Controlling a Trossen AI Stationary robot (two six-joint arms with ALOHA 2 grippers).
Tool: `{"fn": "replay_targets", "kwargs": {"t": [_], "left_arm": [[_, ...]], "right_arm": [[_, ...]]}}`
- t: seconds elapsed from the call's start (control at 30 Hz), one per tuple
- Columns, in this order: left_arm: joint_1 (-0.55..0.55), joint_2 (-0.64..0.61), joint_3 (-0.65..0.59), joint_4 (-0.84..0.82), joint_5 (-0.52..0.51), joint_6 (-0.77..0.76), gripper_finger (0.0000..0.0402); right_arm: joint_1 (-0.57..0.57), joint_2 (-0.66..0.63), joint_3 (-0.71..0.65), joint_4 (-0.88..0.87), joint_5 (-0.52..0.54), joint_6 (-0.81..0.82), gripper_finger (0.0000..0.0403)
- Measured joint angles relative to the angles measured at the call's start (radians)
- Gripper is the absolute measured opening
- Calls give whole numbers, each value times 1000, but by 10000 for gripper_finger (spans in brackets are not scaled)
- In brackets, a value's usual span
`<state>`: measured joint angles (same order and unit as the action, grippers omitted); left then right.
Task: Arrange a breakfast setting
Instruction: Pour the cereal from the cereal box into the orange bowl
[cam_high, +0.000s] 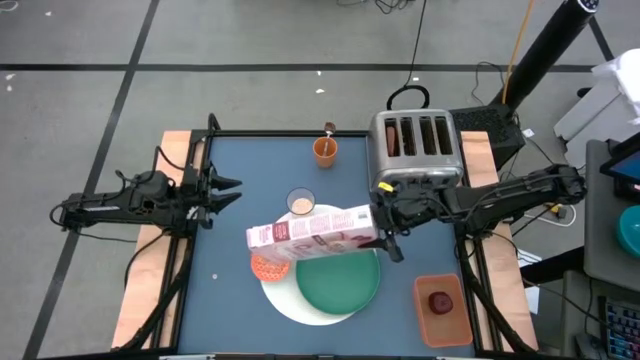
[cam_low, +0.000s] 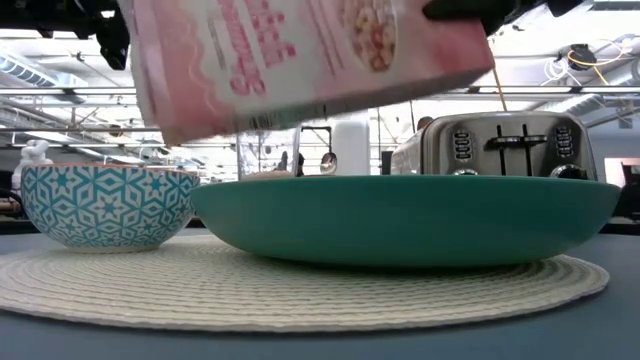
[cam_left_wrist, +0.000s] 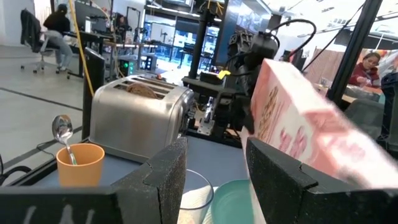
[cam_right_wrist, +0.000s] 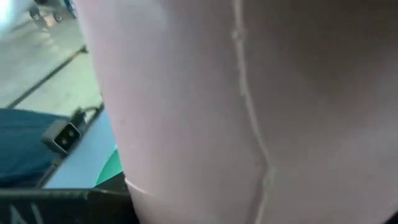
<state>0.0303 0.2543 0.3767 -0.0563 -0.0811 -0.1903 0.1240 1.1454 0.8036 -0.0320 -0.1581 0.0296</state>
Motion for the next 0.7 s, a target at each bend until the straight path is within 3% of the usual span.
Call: {"fn": "replay_targets", "kwargs": {"t": [0.7], "left_arm": [[0, 0, 0, 0, 0, -1, 173]], "right_arm": [[0, -5, 14, -15, -2, 10, 224]]}}
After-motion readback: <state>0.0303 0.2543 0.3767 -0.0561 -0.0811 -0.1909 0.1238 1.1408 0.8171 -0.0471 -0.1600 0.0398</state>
